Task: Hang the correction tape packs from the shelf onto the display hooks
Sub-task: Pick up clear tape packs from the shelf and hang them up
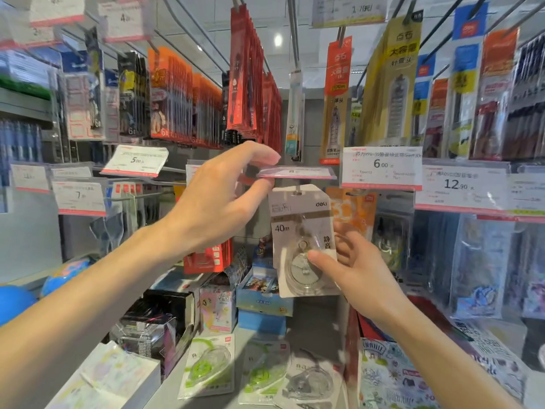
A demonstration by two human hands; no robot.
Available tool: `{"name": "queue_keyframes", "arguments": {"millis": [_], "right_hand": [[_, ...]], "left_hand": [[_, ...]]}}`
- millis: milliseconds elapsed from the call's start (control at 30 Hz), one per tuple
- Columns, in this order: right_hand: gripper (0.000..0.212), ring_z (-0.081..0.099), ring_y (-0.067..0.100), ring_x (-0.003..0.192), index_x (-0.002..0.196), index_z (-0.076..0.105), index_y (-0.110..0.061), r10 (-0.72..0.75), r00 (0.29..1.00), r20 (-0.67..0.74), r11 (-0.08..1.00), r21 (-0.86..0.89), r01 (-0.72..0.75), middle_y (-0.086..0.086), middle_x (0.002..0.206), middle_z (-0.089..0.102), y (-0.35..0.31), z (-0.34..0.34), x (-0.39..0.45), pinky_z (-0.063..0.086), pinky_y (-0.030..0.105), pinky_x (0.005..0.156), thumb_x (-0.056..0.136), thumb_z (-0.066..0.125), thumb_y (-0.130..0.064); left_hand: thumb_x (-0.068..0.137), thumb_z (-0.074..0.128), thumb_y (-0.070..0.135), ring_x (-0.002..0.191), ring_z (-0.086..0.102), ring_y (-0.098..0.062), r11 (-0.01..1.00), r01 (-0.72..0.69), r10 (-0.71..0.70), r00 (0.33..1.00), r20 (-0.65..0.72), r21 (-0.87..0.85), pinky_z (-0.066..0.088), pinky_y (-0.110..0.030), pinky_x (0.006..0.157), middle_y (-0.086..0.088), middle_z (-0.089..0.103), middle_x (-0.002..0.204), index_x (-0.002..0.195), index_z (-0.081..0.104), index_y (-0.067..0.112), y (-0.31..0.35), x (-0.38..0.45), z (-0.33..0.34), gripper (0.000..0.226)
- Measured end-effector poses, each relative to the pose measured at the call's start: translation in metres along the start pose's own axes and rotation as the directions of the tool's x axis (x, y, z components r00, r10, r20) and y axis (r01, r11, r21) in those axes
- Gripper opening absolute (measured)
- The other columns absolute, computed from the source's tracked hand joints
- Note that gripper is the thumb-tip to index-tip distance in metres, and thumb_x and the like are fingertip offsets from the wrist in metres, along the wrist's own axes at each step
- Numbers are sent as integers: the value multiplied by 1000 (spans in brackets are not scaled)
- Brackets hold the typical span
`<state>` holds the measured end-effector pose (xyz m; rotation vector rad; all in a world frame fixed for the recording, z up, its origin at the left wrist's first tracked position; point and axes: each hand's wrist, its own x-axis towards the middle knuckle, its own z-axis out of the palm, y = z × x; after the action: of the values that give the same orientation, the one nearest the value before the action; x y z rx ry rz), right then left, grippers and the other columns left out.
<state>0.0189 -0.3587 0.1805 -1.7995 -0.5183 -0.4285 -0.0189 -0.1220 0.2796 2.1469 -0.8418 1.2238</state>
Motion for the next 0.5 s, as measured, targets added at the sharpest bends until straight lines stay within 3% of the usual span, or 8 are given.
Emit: {"name": "queue_keyframes", "arguments": {"millis": [67, 233, 300, 400, 500], "right_hand": [[39, 71, -9, 105, 114, 51, -53, -4, 1000, -10, 1000, -20, 4, -31, 107, 75, -3, 4, 7, 59, 19, 86, 92, 77, -33], [54, 72, -1, 110, 138, 49, -40, -4, 999, -49, 1000, -22, 3, -16, 121, 76, -3, 11, 9, 58, 35, 102, 93, 77, -31], [58, 73, -2, 107, 141, 46, -37, -6, 997, -72, 1000, -18, 5, -17, 119, 76, 0, 13, 9, 60, 31, 98, 93, 77, -29], [71, 72, -9, 100, 151, 34, -39, -25, 994, -105, 998, -61, 18, -26, 109, 74, 5, 16, 10, 61, 18, 82, 95, 75, -25], [77, 74, -3, 101, 153, 25, -50, -56, 988, -147, 989, -142, 35, -22, 118, 72, 10, 21, 11, 64, 33, 88, 96, 72, -29]], "left_hand": [[101, 61, 17, 115, 60, 3, 1000, 7, -7, 1000, -2, -7, 44, -8, 93, 15, 68, 122, 127, 63, 21, 0, 0, 0, 26], [100, 62, 15, 113, 61, 1, 999, 21, -21, 1000, -6, -39, 45, -6, 87, 12, 68, 123, 128, 64, 19, -1, -7, -1, 28], [99, 64, 12, 110, 63, -1, 998, 34, -34, 999, 1, -50, 44, -4, 84, 10, 68, 124, 129, 63, 18, -3, -13, 1, 31], [95, 65, 5, 112, 63, -5, 994, 47, -52, 998, -46, -96, 50, -11, 87, 8, 66, 122, 129, 63, 18, -7, -30, 9, 36], [94, 65, 10, 102, 64, -6, 979, 107, -125, 988, -96, -173, 50, -12, 81, 18, 65, 107, 117, 65, 25, -16, -59, 32, 28]]}}
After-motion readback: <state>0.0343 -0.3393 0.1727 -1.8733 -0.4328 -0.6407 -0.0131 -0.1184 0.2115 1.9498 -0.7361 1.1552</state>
